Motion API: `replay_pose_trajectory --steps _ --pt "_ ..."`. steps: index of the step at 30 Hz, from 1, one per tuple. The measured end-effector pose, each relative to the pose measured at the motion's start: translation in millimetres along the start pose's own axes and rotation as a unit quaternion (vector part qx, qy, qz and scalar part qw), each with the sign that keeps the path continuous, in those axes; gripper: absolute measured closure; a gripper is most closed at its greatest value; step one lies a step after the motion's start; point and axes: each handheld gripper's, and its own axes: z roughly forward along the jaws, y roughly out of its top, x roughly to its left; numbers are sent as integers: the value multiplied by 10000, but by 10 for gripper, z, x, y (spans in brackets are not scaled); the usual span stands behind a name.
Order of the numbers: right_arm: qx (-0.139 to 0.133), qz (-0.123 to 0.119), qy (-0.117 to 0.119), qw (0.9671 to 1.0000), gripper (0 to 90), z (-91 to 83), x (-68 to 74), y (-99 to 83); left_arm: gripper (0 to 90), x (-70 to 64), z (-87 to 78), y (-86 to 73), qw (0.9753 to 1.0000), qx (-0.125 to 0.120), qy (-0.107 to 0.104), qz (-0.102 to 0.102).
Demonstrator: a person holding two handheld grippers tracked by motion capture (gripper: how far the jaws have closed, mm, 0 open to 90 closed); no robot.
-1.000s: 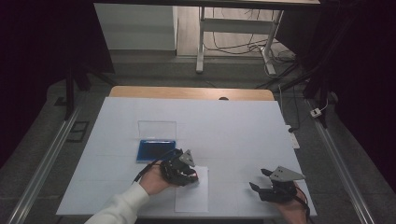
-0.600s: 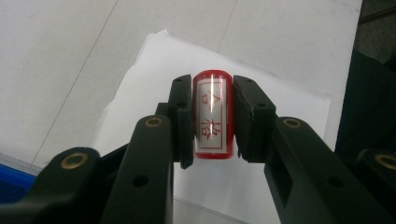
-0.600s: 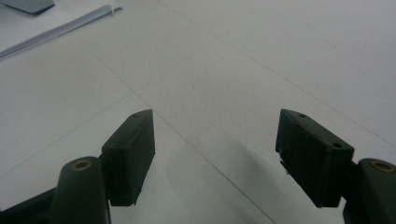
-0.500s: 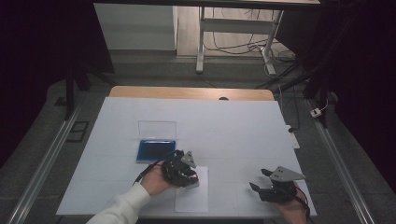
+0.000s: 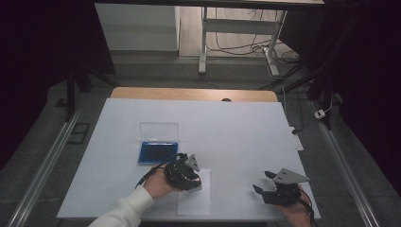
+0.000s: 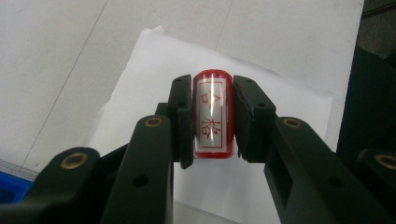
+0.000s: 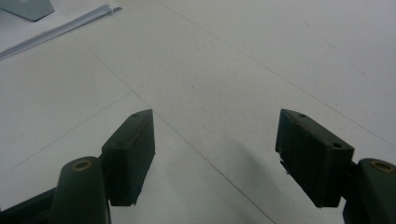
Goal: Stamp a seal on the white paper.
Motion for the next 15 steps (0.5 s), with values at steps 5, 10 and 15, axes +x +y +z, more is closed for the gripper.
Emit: replay_pose_trajectory --steps 5,10,15 --pt "-2 1 -4 10000 280 -1 0 0 699 -6 7 1 10000 5 0 -3" --pt "3 -6 -3 10000 280 3 4 2 696 -5 16 -5 10000 15 -41 -18" --pt "6 -11 1 10000 280 4 4 2 696 4 23 -8 9999 12 -89 -70"
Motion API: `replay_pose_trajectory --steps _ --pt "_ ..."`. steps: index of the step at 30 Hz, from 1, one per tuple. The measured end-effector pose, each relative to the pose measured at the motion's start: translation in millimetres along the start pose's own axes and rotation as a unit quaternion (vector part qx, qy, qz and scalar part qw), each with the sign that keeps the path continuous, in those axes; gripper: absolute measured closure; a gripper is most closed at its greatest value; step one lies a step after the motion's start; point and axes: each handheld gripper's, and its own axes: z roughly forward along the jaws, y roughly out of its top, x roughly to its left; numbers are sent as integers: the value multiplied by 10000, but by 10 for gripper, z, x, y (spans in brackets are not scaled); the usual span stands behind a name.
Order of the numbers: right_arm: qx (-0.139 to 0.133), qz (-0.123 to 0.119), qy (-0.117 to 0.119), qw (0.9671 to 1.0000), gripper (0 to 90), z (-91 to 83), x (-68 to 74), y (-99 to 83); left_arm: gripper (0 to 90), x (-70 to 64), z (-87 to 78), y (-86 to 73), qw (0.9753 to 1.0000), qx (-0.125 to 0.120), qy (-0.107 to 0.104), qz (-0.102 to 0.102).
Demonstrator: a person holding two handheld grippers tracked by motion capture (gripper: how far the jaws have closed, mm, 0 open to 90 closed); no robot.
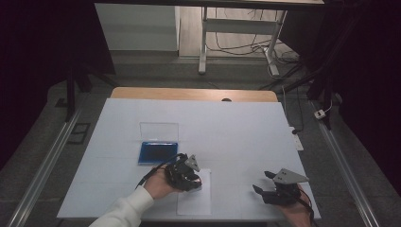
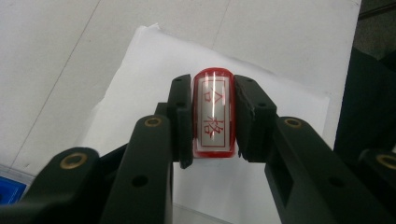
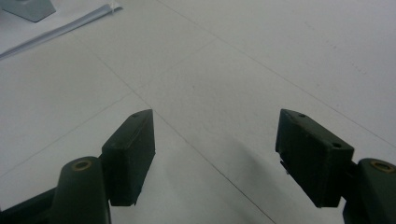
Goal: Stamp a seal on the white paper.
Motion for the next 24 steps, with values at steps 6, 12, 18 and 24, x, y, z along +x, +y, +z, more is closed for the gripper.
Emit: replay_pose_trajectory --steps 6,12,18,24 --pt "-1 0 5 10000 281 0 0 0 697 -3 5 5 10000 33 12 -23" --pt "12 -23 10 10000 282 11 8 3 697 9 38 3 9999 84 -20 -71" --pt "-1 -50 -4 10000 284 10 15 13 699 0 56 -32 9999 -16 3 -130" --pt "12 -56 -10 10000 285 14 15 9 701 -27 63 -20 9999 41 108 -64"
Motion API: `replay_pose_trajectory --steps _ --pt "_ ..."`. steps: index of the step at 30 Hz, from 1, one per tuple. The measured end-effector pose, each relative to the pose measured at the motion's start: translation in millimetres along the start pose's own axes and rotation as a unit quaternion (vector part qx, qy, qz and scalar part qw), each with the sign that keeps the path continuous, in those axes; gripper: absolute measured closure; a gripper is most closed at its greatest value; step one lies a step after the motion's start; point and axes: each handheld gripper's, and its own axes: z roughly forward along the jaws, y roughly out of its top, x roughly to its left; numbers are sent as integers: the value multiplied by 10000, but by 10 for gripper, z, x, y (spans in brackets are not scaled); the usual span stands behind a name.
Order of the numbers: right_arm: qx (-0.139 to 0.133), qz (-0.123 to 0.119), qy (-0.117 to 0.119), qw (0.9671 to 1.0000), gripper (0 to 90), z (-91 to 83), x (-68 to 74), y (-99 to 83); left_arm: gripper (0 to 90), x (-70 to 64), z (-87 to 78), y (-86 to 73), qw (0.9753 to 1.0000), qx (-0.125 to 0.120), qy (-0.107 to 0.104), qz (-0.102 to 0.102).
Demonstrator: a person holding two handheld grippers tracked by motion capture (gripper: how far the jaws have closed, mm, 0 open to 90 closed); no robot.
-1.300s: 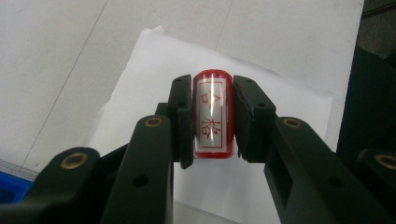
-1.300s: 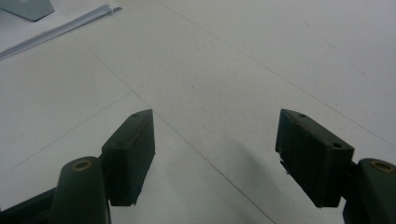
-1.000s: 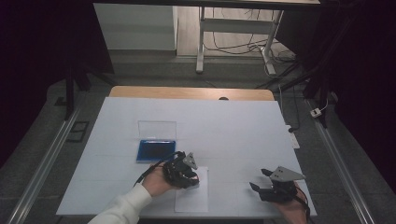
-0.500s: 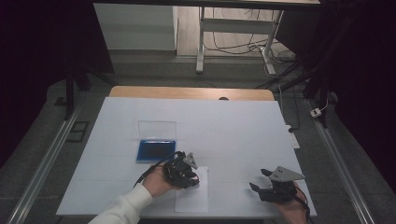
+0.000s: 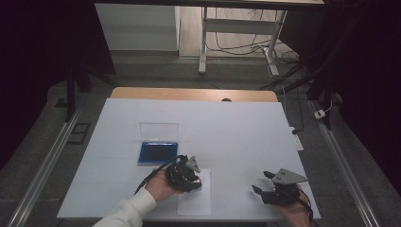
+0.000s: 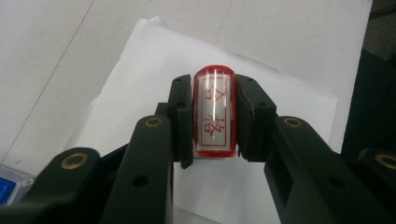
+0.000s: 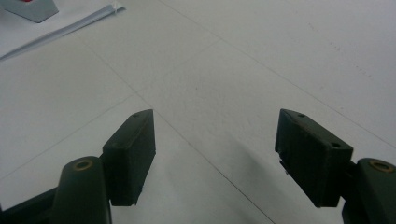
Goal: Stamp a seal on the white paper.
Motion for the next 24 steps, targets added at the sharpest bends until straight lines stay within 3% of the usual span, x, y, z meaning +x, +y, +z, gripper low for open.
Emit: replay_pose_trajectory --steps 24 --pt "-18 15 -10 10000 285 0 3 3 704 -9 15 -15 10000 -27 36 42"
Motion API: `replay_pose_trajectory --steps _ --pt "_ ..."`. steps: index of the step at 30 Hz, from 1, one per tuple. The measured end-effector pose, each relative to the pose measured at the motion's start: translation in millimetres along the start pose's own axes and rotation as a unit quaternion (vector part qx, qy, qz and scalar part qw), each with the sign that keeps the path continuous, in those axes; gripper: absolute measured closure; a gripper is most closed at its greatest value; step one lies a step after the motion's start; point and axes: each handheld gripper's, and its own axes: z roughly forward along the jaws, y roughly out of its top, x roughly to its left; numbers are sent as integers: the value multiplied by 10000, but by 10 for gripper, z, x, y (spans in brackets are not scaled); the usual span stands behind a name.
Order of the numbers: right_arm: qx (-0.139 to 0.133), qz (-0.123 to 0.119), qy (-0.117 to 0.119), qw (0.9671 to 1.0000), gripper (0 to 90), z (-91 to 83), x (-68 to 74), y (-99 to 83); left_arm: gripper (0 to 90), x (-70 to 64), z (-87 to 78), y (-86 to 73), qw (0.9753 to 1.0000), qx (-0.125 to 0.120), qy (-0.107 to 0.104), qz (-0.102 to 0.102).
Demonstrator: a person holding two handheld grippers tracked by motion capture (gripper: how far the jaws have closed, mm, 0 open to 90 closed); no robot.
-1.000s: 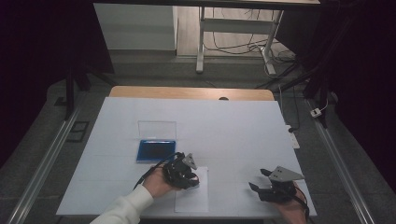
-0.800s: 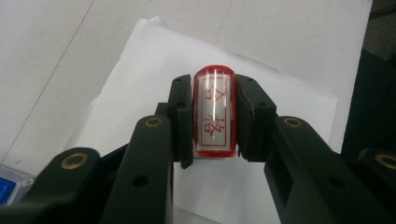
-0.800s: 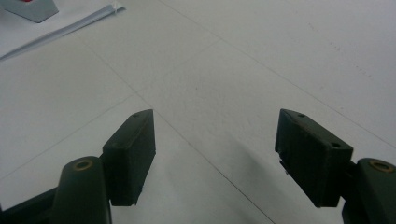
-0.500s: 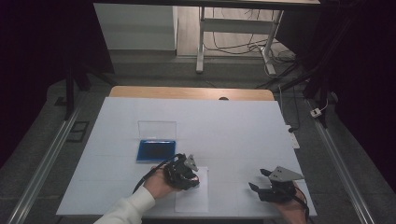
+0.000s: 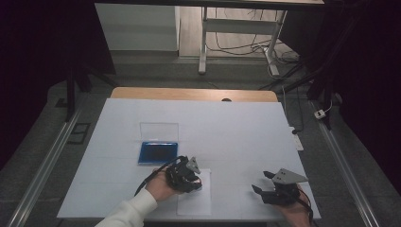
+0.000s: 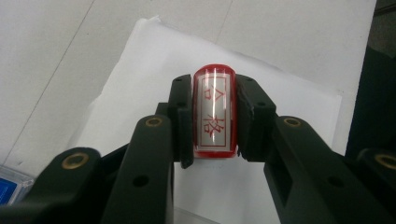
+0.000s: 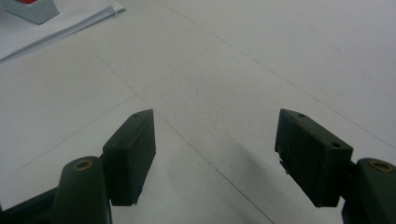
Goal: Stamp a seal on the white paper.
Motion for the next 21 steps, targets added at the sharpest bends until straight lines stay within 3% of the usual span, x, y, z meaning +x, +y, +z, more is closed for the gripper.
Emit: replay_pose_trajectory --steps 21 --pt "-22 2 29 10000 286 -4 4 5 702 -26 3 -4 10000 -9 88 10"
